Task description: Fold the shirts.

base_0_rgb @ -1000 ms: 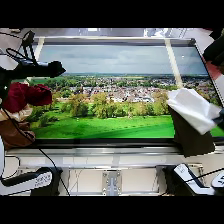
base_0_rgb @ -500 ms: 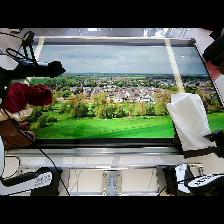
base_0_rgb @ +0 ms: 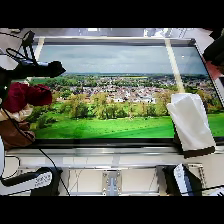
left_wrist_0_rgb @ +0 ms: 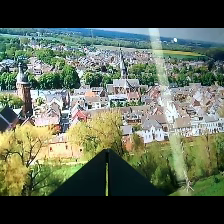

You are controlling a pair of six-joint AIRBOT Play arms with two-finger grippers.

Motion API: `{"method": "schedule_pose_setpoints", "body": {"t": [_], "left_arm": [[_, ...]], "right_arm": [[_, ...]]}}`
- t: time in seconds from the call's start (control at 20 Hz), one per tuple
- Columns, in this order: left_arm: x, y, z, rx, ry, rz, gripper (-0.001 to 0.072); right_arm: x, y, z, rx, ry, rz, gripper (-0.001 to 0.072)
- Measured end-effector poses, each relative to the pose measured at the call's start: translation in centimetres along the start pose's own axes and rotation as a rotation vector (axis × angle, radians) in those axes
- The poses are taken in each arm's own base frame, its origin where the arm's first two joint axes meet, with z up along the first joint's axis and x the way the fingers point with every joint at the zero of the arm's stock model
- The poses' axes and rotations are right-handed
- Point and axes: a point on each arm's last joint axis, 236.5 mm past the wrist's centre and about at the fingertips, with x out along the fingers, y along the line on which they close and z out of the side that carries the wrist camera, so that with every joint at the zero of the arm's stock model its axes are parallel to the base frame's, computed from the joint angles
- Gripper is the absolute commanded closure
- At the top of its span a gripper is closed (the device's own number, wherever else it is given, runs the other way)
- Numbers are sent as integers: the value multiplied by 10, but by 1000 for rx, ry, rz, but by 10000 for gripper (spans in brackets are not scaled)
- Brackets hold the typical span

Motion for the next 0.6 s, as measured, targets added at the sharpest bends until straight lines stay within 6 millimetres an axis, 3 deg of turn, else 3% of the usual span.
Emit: {"method": "schedule_pose_setpoints", "body": {"t": [0.1, 0.3, 0.45, 0.6], "left_arm": [[0, 0, 0, 0, 0, 0, 694], [0, 0, 0, 0, 0, 0, 693], [0, 0, 0, 0, 0, 0, 693], [0, 0, 0, 0, 0, 0, 693]], "right_arm": [[38, 40, -21, -80, 84, 134, 705], [103, 99, -96, -180, 309, 311, 704], [129, 119, -148, -229, 446, 365, 703], [140, 129, -177, -253, 516, 389, 702]]}}
